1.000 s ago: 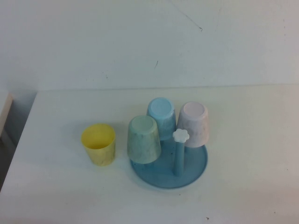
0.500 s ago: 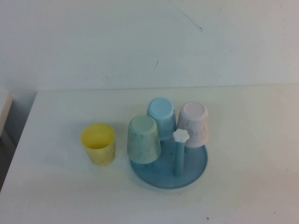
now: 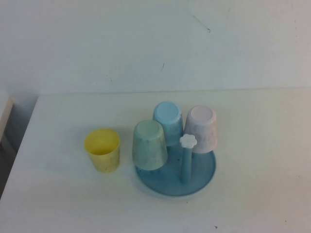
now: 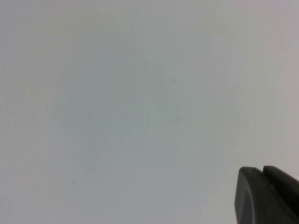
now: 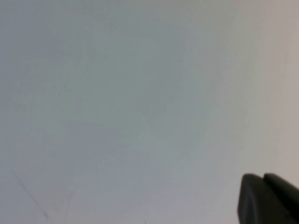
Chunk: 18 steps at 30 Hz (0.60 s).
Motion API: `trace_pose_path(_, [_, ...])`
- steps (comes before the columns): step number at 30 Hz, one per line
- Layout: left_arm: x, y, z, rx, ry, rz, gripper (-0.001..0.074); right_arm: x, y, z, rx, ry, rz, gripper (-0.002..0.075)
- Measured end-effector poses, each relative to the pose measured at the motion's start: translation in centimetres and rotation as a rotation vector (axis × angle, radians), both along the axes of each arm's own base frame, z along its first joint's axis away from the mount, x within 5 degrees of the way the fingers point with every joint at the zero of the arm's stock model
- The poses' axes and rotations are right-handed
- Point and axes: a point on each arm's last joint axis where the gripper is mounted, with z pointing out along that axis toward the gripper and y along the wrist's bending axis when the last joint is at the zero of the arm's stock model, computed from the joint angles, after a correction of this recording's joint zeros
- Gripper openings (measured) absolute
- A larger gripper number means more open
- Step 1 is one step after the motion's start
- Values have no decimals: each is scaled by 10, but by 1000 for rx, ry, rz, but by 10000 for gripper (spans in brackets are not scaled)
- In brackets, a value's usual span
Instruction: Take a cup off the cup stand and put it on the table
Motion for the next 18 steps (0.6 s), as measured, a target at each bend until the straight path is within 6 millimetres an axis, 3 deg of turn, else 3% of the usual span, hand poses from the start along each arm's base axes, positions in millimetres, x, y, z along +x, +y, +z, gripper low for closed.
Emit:
trace_pose_path(5, [1, 0, 11, 5, 159, -5, -2, 3, 0, 4, -98, 190, -50, -3])
trace_pose_path(12, [-6, 0, 52, 0, 374, -5, -2, -6, -10, 50, -97, 509, -151, -3])
trace_pose_path(18, [19, -5, 55, -99, 742, -73, -2, 24, -6, 75, -201, 880, -78, -3])
